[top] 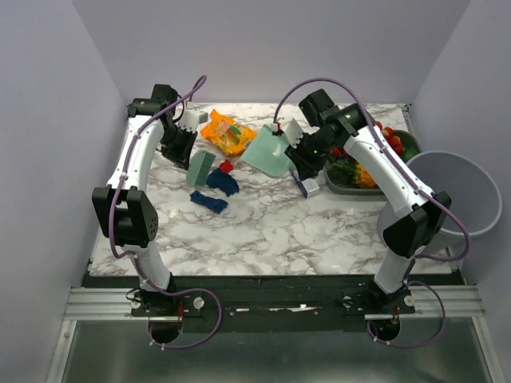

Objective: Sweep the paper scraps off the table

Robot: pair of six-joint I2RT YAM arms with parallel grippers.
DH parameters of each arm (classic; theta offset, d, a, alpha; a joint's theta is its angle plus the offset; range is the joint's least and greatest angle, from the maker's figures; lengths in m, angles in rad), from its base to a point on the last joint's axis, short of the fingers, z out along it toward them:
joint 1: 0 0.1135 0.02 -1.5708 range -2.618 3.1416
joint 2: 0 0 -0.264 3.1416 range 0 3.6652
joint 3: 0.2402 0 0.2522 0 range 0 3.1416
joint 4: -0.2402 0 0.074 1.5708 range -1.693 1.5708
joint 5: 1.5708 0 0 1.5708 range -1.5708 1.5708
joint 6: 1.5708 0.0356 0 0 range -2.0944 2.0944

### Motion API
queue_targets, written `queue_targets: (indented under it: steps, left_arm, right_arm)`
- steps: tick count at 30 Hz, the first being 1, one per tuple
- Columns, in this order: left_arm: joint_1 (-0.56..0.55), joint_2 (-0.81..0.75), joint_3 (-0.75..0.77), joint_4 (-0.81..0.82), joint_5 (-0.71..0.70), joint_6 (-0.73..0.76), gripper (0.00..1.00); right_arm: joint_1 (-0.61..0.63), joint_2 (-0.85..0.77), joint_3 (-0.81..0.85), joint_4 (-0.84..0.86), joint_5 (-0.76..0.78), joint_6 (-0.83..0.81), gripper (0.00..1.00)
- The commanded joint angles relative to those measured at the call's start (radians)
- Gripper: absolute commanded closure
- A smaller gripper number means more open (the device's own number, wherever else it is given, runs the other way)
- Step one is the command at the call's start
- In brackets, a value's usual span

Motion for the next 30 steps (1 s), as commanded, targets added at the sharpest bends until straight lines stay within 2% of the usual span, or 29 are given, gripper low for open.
queue_targets:
  steps: [1, 5, 9, 14, 17, 22, 26, 29, 30]
  left_arm:
    - [0.029, -0.069, -0.036, -0.083, -0.164, 0.006, 1.00]
    - [0.030, -0.084, -0.077, 0.035, -0.239, -0.025, 1.00]
    - [0.030, 0.006, 0.005, 0.048, -0.225, -0.049, 1.00]
    - [0.030, 0.104, 0.130, -0.009, -0.202, -0.051, 1.00]
    - [0.030, 0.110, 0.136, -0.023, -0.219, -0.056, 1.00]
    - [0.035, 0.006, -0.022, -0.009, -0.253, -0.106, 1.00]
    - [0.037, -0.041, -0.117, -0.032, -0.267, -0.088, 1.00]
    - [0.034, -0.058, -0.165, -0.050, -0.163, -0.086, 1.00]
    - [0.030, -0.057, -0.182, -0.056, -0.074, -0.094, 1.00]
  right_arm:
    - [0.022, 0.000, -0.184, -0.075, 0.073, -0.097, 0.99]
    - [0.060, -0.007, -0.421, 0.022, 0.158, -0.114, 0.99]
    - [0.143, -0.003, -0.534, 0.054, 0.217, -0.114, 0.99]
    - [0.172, 0.065, -0.499, 0.020, 0.242, -0.097, 0.99]
    - [0.196, 0.105, -0.489, 0.023, 0.286, -0.100, 0.99]
    - [0.236, 0.146, -0.493, 0.022, 0.262, -0.088, 0.99]
    - [0.256, 0.184, -0.463, 0.014, 0.253, -0.080, 0.99]
    - [0.266, 0.215, -0.417, 0.017, 0.253, -0.076, 0.99]
    - [0.269, 0.241, -0.404, 0.019, 0.227, -0.076, 0.99]
